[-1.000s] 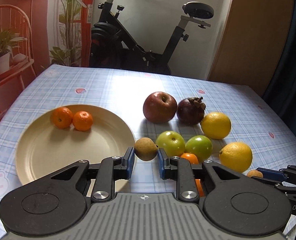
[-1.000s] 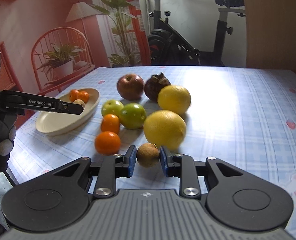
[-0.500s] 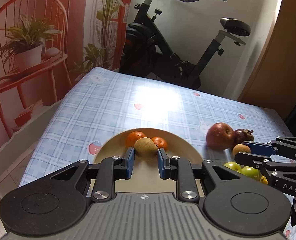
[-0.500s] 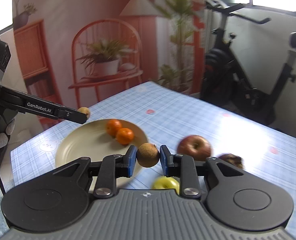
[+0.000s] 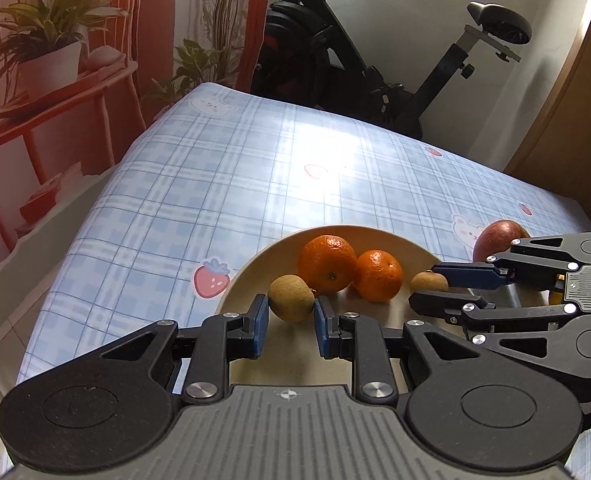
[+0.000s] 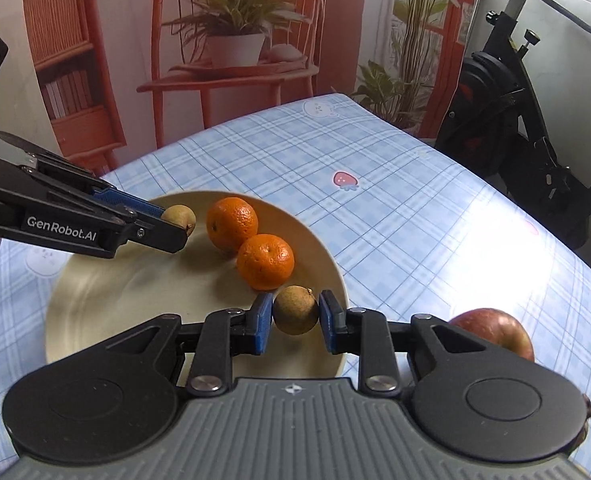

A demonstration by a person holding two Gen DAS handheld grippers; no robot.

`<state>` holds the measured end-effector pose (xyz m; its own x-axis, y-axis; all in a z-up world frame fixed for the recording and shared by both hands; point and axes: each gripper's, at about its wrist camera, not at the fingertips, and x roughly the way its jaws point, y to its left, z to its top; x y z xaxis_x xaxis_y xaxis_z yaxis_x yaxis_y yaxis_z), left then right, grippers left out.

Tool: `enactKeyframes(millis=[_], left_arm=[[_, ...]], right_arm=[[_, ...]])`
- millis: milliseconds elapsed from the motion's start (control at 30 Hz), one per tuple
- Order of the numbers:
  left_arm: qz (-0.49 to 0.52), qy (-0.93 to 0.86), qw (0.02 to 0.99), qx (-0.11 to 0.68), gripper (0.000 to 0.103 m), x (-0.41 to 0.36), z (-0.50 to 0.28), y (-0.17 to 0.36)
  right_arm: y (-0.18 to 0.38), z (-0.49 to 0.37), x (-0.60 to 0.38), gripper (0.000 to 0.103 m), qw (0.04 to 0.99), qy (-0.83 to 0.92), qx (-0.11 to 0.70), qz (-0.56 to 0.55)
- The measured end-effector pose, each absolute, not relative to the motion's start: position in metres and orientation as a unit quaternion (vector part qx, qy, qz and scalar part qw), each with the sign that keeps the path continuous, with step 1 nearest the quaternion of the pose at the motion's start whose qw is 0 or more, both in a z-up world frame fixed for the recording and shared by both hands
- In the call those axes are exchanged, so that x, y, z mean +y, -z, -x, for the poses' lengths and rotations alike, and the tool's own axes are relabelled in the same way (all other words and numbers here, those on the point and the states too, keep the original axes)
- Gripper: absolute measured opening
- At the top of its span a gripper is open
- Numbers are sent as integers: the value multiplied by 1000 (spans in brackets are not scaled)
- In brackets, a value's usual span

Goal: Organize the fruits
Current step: 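Carry both kiwis onto the cream plate and open both grippers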

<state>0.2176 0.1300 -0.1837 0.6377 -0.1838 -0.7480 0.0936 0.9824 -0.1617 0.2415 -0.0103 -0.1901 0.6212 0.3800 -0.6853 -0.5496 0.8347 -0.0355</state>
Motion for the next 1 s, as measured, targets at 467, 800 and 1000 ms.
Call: enactKeyframes(millis=[467, 800, 1000], left_arm=[[38, 69, 907, 413, 27, 126, -222, 191], [35, 56, 914, 401, 33, 126, -208, 174], [35, 50, 925, 374, 33, 110, -191, 152]], right_arm=[[194, -246, -1, 31, 893, -258, 342, 138], [169, -224, -24, 40, 907, -253, 319, 105], [150, -198, -66, 40, 926, -226, 300, 42]])
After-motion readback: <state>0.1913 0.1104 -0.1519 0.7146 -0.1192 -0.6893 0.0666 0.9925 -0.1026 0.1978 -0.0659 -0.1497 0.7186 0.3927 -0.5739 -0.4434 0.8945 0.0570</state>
